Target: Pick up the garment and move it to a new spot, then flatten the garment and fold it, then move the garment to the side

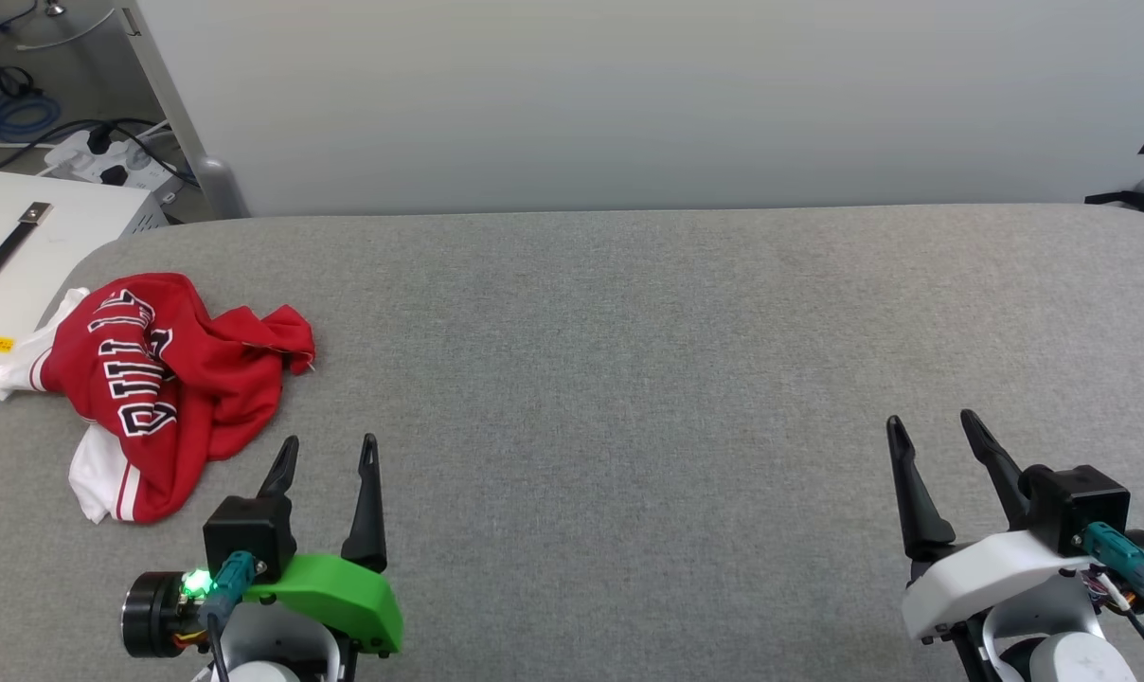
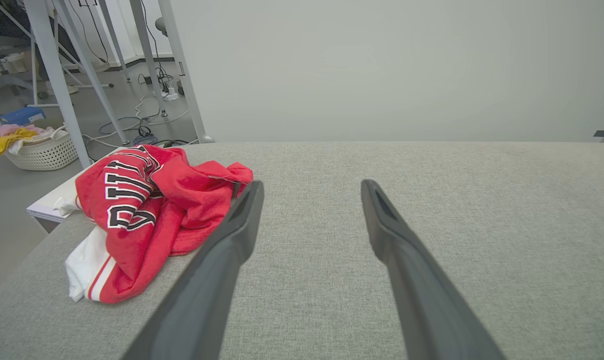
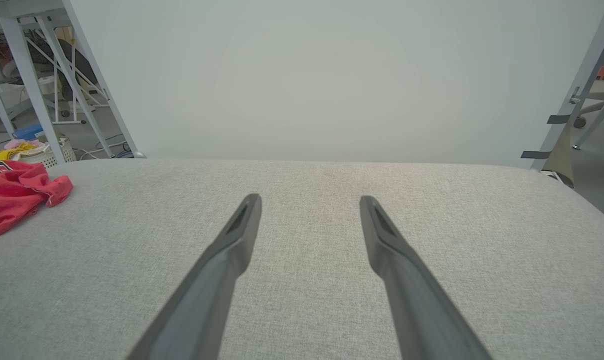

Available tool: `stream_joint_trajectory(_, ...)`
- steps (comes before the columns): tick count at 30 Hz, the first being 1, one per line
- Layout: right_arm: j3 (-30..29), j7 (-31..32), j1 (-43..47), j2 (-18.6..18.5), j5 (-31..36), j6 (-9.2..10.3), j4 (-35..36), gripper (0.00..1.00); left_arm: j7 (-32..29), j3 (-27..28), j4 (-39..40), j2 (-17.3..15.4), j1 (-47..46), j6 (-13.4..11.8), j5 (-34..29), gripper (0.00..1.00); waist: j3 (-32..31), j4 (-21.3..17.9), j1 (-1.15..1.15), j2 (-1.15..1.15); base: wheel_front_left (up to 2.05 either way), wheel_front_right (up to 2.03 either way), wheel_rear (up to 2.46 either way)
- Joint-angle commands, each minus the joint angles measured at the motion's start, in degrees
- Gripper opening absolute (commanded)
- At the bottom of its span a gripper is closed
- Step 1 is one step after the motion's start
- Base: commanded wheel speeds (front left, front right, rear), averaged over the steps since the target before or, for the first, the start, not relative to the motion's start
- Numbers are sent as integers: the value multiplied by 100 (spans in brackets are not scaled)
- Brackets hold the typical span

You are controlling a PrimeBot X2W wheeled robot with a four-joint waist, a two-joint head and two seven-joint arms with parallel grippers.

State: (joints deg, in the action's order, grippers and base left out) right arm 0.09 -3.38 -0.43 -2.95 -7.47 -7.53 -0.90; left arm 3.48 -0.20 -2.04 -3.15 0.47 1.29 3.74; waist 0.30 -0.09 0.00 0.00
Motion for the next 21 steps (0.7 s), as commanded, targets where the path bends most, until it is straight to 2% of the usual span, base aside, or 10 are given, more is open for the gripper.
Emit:
stream_joint_trajectory(1, 1, -79, 15, 2, -86, 1, 2, 100, 54, -7, -19, 8, 41, 26, 71, 100, 1, 0, 0, 0, 0, 0, 0)
stream_joint_trajectory(21, -36, -313, 48, 3, -157, 2, -146, 100, 291, -72, -71, 12, 120, 147, 239, 100, -5, -12, 0, 0, 0, 0, 0)
